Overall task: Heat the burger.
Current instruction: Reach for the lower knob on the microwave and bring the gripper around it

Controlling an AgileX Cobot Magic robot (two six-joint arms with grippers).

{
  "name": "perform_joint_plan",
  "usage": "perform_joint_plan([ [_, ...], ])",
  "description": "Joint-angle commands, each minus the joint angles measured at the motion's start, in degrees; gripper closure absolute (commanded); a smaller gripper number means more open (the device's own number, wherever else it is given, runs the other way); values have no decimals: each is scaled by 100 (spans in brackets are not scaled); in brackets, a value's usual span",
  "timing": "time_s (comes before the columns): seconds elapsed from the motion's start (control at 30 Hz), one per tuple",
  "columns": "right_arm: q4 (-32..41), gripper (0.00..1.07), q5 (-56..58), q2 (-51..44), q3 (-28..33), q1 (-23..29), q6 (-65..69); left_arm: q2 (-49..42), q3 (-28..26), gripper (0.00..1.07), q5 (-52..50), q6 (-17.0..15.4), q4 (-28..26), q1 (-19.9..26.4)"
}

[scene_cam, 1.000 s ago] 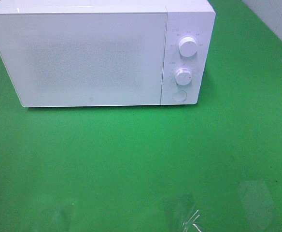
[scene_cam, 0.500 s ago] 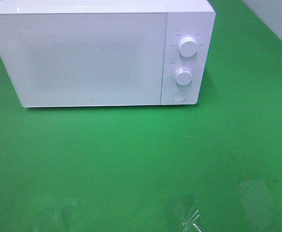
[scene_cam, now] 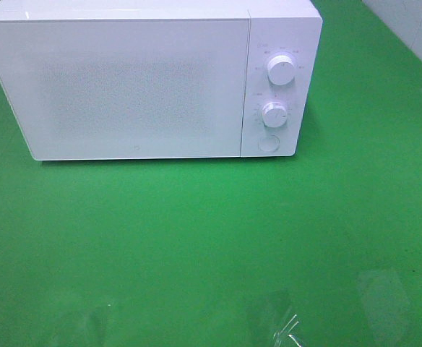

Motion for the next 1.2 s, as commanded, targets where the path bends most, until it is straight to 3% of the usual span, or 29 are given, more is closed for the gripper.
perform_joint_plan([
  [0.03,17,33,-63,-155,11,-23,-34,-97,11,6,-86,-52,6,6],
  [1.0,-29,33,-74,-155,11,-23,57,-97,11,6,-86,-52,6,6],
  [1.2,-29,33,-481,269,-160,-23,97,-97,11,6,-86,-52,6,6],
])
